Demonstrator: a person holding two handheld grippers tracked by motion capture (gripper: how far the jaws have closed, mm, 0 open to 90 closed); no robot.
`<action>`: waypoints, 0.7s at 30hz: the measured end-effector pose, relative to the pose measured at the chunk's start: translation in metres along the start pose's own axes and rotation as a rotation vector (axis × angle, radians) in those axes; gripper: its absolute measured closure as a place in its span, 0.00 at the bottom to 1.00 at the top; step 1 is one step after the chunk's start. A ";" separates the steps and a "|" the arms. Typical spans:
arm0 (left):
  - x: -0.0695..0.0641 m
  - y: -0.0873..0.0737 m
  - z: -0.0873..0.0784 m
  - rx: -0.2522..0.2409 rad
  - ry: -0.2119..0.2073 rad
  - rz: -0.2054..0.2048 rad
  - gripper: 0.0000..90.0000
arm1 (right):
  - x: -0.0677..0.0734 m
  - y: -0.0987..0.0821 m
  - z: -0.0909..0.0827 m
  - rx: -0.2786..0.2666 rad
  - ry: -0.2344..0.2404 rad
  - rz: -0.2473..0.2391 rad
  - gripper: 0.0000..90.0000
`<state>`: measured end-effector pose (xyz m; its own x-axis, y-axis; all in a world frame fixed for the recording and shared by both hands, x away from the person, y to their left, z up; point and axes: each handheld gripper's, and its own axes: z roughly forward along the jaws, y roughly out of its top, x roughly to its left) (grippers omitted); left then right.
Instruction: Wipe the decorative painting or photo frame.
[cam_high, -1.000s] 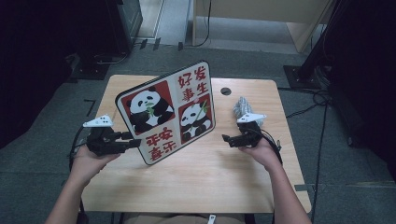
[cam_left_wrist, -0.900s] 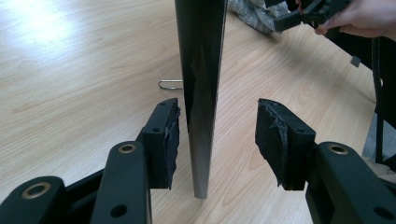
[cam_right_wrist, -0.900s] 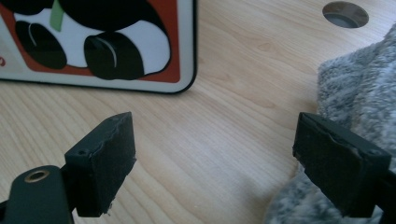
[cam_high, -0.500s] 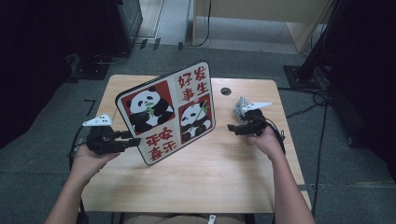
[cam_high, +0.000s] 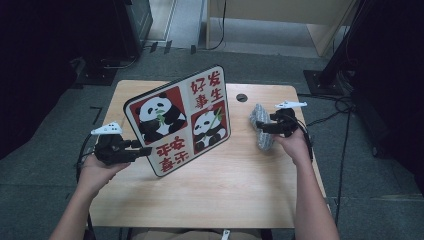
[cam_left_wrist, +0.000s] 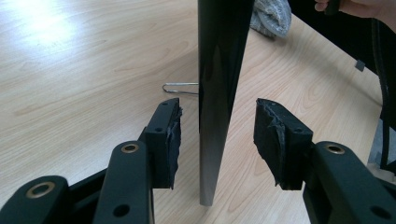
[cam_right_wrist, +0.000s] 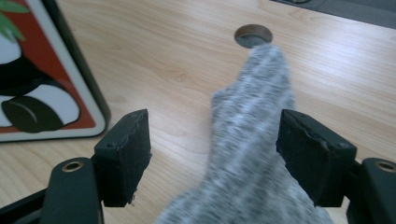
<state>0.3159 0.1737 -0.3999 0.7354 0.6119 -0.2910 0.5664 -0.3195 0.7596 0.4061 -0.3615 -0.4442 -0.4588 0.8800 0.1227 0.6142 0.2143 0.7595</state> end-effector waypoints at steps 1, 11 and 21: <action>0.000 0.000 0.000 -0.002 0.001 0.000 0.58 | -0.002 -0.001 0.001 0.008 -0.014 0.002 0.30; 0.002 0.000 0.003 -0.005 -0.004 -0.001 0.58 | -0.017 -0.013 0.030 0.082 -0.059 0.073 0.35; 0.000 0.003 0.001 -0.024 -0.003 -0.007 0.59 | -0.025 -0.027 0.045 0.149 -0.077 0.101 0.46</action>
<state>0.3180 0.1722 -0.3978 0.7328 0.6118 -0.2979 0.5622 -0.2978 0.7715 0.4301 -0.3705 -0.4966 -0.3427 0.9289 0.1403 0.7455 0.1780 0.6423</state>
